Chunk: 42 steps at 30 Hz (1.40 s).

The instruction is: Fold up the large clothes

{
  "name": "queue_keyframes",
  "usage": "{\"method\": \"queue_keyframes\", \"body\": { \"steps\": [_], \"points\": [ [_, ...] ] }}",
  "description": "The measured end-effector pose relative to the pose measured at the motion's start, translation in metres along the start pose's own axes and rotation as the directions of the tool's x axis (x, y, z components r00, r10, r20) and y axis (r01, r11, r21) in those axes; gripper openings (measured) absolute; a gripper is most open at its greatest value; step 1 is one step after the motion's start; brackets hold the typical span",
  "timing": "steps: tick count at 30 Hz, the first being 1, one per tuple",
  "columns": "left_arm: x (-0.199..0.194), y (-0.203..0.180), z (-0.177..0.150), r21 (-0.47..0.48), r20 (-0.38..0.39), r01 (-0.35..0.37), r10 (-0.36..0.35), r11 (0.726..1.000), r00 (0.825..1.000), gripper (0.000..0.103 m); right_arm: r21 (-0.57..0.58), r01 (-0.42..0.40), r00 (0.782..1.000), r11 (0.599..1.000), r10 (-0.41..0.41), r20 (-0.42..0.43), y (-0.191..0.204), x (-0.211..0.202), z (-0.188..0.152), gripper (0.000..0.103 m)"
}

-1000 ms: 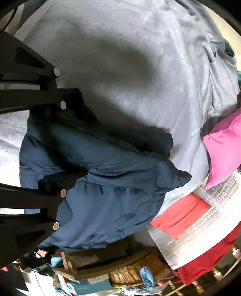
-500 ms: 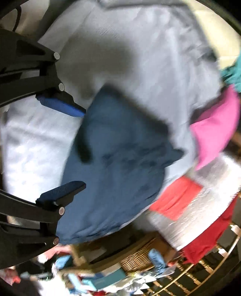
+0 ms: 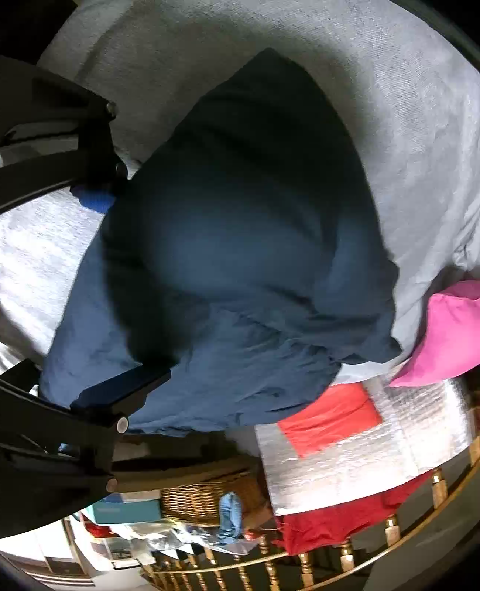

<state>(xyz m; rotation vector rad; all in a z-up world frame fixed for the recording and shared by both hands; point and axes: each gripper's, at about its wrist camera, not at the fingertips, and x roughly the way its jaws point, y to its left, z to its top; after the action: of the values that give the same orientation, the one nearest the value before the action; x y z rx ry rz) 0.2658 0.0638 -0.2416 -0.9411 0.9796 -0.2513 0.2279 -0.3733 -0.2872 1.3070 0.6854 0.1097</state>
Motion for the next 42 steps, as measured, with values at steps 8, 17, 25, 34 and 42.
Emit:
{"method": "queue_keyframes", "body": {
  "steps": [8,17,25,34,42],
  "points": [
    [-0.004,-0.015,-0.002,0.099,0.039,-0.046,0.042,0.994,0.998,0.054,-0.239,0.118,0.989,0.964,-0.091,0.120,0.041,-0.010,-0.008,0.045],
    [-0.003,-0.002,0.000,0.055,-0.046,-0.055,0.058,0.997,0.997,0.066,-0.072,0.103,0.995,0.992,-0.103,0.004,0.005,-0.021,-0.001,0.061],
    [-0.032,-0.023,-0.023,0.286,-0.024,-0.091,0.102,0.954,0.994,0.066,-0.012,0.074,0.996,0.997,-0.075,-0.041,-0.007,-0.075,0.016,0.066],
    [-0.058,-0.083,-0.029,0.486,0.320,-0.319,0.174,0.814,0.931,0.077,-0.316,0.090,0.996,0.945,-0.083,0.036,0.062,-0.086,0.016,0.046],
    [-0.001,-0.032,0.030,0.359,0.149,-0.464,0.441,0.810,0.885,0.080,-0.268,0.267,0.961,0.926,-0.275,0.008,0.029,-0.038,0.047,0.017]
  ]
}}
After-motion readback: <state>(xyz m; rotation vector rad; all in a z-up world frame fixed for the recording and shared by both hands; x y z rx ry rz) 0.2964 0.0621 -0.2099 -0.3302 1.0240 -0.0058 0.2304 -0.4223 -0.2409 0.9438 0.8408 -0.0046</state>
